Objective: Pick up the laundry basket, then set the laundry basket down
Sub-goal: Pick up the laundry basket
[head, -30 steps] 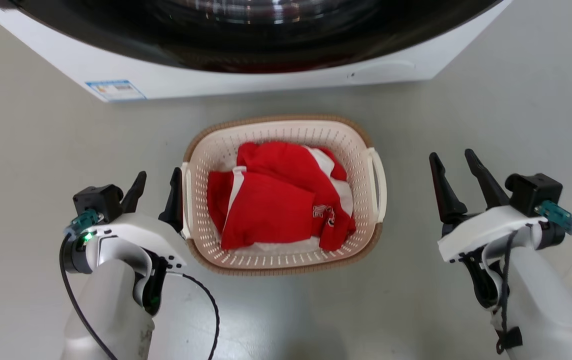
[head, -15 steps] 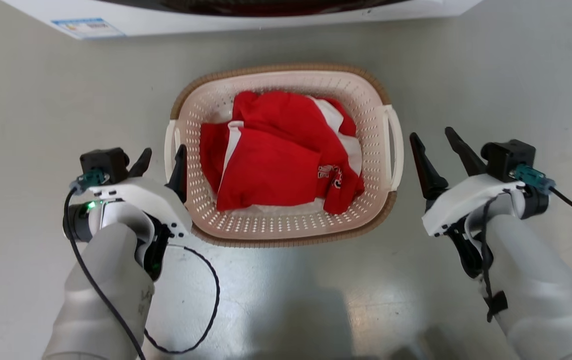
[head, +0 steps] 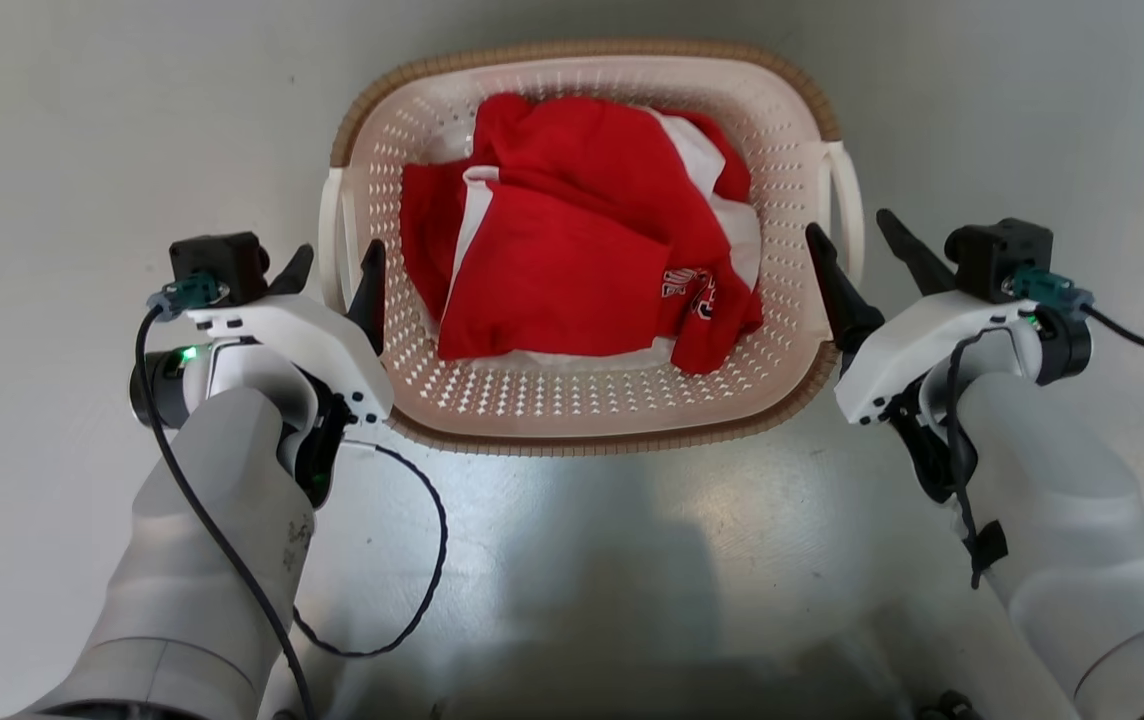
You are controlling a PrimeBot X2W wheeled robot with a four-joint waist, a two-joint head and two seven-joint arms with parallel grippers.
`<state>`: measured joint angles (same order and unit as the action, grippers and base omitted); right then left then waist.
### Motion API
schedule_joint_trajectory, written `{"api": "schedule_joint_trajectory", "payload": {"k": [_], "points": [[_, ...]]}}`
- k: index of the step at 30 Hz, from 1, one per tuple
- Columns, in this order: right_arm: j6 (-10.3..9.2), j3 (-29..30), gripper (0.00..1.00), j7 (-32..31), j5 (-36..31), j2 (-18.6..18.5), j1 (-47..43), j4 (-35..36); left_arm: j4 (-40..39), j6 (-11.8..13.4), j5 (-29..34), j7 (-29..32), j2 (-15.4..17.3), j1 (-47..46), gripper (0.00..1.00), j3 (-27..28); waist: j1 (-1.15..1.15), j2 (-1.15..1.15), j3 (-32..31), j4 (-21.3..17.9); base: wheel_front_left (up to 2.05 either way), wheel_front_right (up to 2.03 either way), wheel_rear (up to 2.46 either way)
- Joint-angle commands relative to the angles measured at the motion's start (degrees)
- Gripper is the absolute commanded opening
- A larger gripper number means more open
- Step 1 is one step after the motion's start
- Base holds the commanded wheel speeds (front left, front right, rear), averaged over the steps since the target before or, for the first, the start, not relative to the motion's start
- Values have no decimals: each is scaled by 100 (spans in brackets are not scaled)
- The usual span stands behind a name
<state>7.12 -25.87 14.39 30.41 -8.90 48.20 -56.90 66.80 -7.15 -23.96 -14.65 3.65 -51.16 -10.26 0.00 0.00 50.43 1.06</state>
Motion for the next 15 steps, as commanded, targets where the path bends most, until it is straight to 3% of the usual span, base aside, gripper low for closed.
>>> {"api": "schedule_joint_trajectory", "payload": {"k": [1, 12, 13, 15], "points": [[36, -104, 100, 61, 66, 50, -143, -34, 9, -34, -47, -35, 157, 31, 100, 44, 0, 0, 114, 42, 0, 0, 0], [36, -523, 100, 61, 366, 99, 163, -389, 152, -34, -280, -35, 107, -119, 100, -334, 0, 0, 263, 87, 0, 0, 0], [36, -544, 91, 61, 392, 97, 164, -397, 159, -34, -308, -35, 107, -122, 100, -363, 0, 0, 261, 89, 0, 0, 0], [36, -582, 60, 61, 439, 90, 165, -418, 168, -34, -367, -35, 106, -131, 100, -418, 0, 0, 263, 96, 0, 0, 0]]}}
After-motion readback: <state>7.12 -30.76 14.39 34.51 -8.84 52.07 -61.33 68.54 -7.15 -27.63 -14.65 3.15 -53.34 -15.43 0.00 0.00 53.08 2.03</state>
